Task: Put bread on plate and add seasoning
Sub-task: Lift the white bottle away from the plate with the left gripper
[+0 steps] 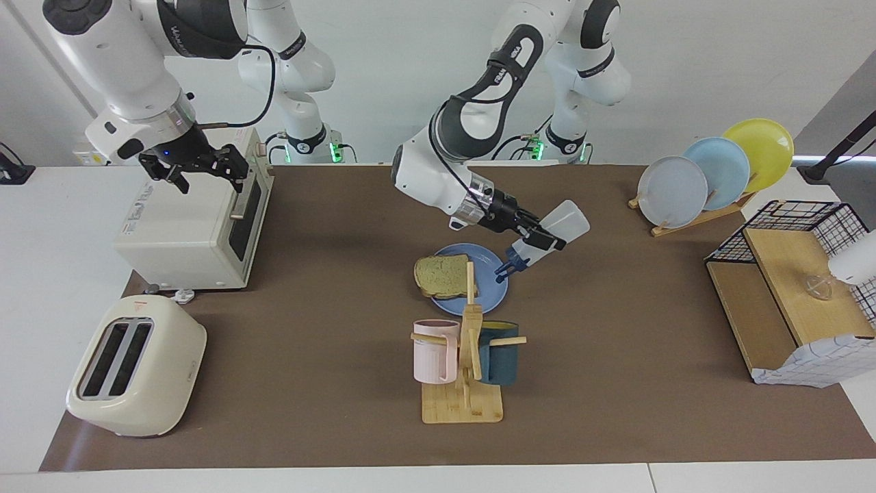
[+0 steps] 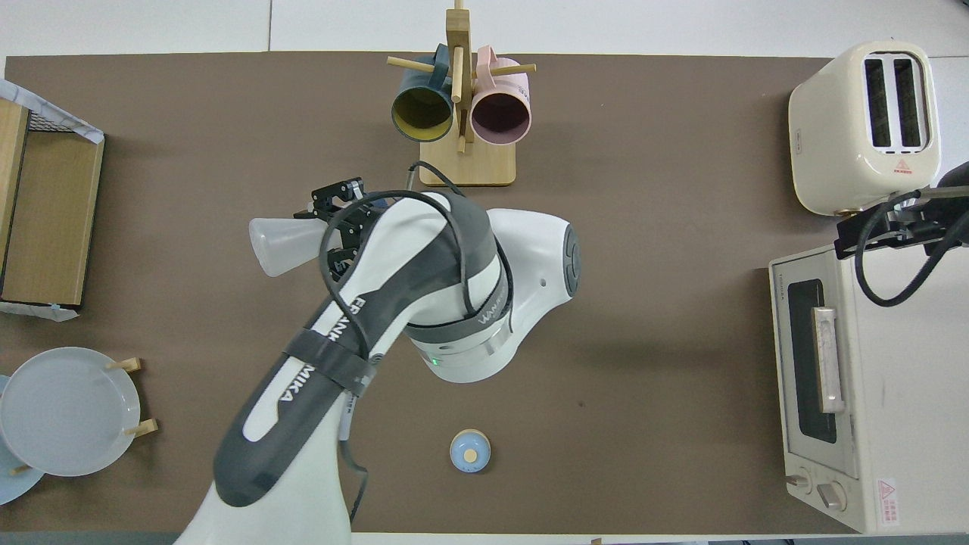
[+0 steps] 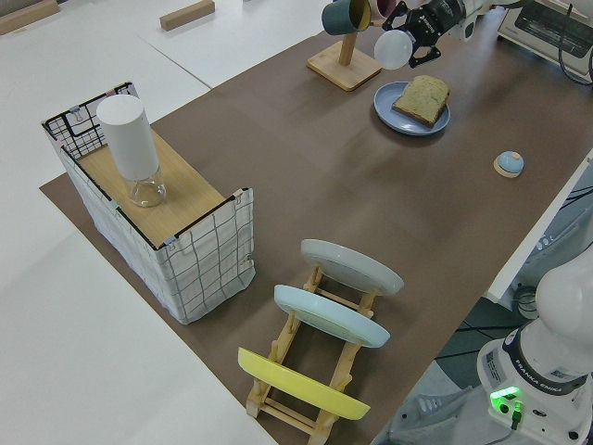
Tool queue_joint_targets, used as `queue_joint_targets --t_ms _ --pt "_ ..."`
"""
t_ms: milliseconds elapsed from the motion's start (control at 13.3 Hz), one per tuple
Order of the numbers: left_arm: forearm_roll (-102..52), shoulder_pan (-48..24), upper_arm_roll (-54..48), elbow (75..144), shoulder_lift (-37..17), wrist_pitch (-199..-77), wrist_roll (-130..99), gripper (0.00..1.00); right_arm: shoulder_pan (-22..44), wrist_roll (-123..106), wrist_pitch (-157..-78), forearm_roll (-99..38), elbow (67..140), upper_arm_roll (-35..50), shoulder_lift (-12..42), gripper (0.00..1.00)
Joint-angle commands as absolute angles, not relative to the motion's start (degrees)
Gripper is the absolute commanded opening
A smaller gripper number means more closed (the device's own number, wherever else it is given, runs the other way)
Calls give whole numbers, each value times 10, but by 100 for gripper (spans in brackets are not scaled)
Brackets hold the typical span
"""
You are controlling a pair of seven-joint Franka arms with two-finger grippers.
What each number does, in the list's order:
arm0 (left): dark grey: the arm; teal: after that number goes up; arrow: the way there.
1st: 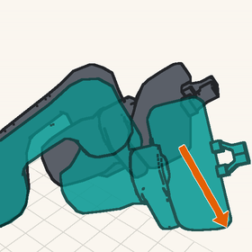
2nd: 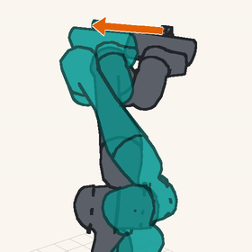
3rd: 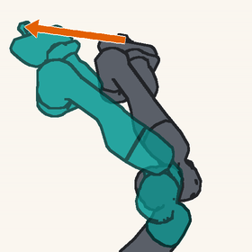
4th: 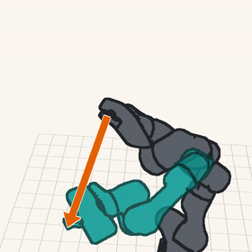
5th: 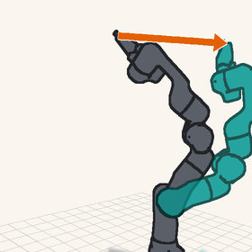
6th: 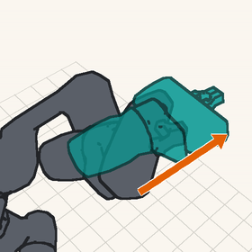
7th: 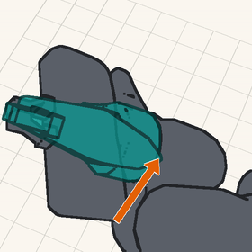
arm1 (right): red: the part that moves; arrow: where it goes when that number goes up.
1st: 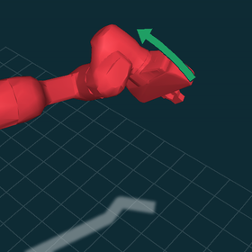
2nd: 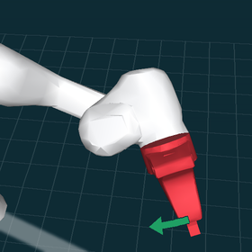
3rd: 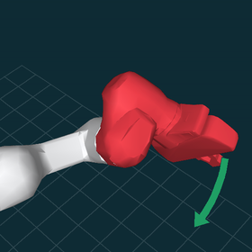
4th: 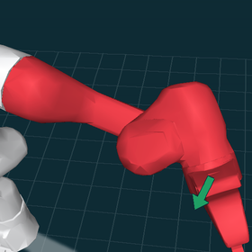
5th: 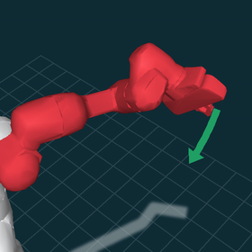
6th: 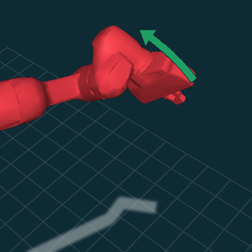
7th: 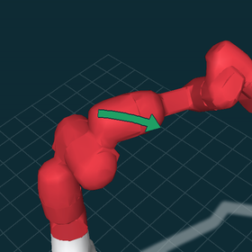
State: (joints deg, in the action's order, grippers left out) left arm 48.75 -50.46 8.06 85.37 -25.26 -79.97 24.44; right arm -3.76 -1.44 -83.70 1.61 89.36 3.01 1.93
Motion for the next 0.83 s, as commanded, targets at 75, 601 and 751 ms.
queue_joint_targets --t_ms 75,601,751 --pt "430 -440 77 884 -167 -857 236 0 -43 -26 -838 18 895 33 18 100" --pt "270 -321 77 903 -110 -989 229 0 -43 -26 -838 17 895 33 18 100" --pt "232 -300 77 922 -98 -1031 221 0 -43 -25 -838 17 895 33 18 100"
